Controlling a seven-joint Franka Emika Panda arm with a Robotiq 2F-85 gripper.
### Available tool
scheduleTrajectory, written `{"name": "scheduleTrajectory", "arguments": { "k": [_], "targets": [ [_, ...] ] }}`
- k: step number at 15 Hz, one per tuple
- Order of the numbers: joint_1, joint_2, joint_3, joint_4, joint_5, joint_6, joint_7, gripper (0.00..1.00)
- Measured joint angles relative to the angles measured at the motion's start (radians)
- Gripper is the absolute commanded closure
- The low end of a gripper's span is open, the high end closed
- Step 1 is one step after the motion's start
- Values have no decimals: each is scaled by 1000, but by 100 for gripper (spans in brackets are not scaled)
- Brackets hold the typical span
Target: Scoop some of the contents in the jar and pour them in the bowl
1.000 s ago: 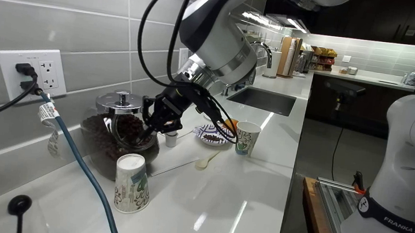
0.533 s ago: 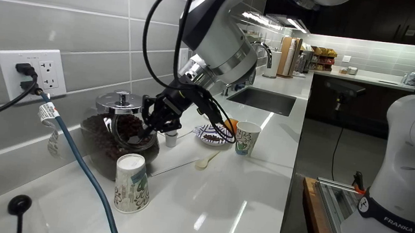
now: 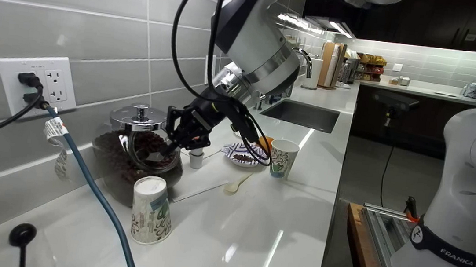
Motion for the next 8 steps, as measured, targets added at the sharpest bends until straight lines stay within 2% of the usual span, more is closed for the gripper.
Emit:
{"name": "scheduleTrajectory", "arguments": {
  "k": [4,8],
  "targets": [
    [-3,-36,-6,-38,55,-21,-62,98],
    [-14,-80,-21,-83,66,-98,-101,98]
  ]
}}
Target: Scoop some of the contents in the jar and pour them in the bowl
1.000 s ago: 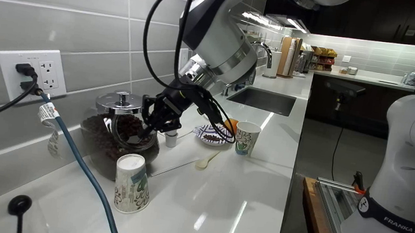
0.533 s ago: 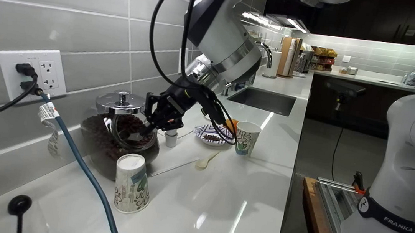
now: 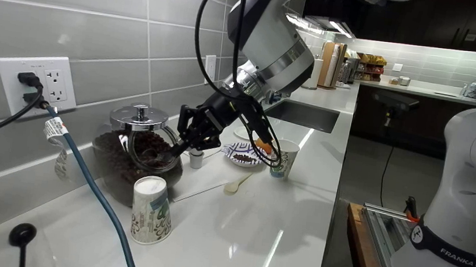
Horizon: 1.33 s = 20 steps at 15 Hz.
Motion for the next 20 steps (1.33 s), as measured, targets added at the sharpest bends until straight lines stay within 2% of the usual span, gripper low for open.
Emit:
{"name": "scheduleTrajectory", "arguments": {
  "k": [9,20],
  "targets": [
    [-18,-102,-56,-85,6,-109,-72,98],
    [-33,-267,-76,-228,-2,-139,-59,97]
  ]
}}
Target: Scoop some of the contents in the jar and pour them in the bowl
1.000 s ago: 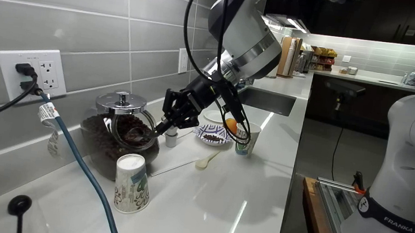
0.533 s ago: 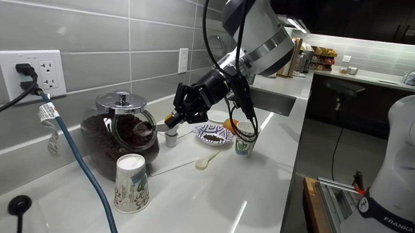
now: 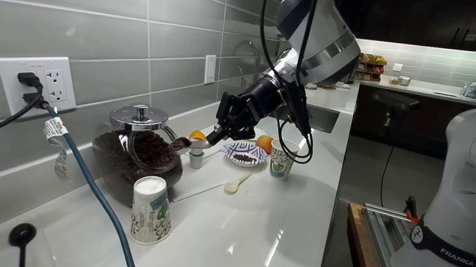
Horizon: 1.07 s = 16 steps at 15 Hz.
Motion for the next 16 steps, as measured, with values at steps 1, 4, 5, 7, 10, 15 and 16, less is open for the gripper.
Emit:
{"name": "scheduleTrajectory", "arguments": {
  "k": [1,4,5,7,10,15,16],
  "targets": [
    [-4,-19,-2,-18,-11,-12,16,96],
    [-20,-80,-6,-71,-54,-36,98,97],
    [-27,-98,-6,-86,-73,-33,140,97],
    [-45,-132,-5,-111,-110,-21,236,97],
    [-74,-175,-6,-132,-134,-5,362,97],
    [-99,-229,-12,-142,-145,2,419,98],
    [-102,-236,-15,-143,-145,8,420,98]
  ]
}}
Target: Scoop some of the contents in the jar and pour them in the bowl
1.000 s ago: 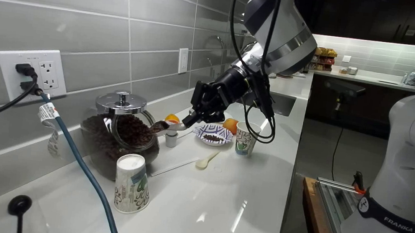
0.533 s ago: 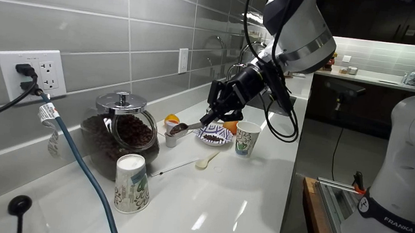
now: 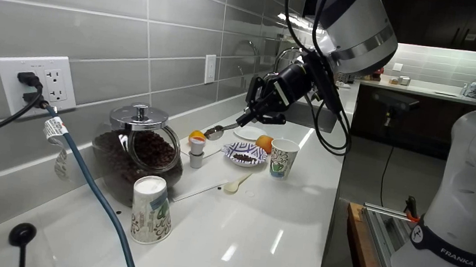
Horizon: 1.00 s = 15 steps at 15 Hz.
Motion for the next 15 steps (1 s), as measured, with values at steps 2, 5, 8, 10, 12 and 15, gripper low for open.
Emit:
{"name": "scheduleTrajectory", "arguments": {
  "k": [2,5,8,10,12,15],
  "targets": [
    [-8,-18,-5,-3,4,31,9,98],
    [-19,-44,-14,-2,44,101,25,98],
    [-26,-73,-18,-3,128,184,26,98],
    [-26,-89,-19,-3,191,241,25,98],
    [-26,-103,-18,-2,265,310,21,98],
    [-27,-109,-16,7,385,409,-6,98]
  ]
}}
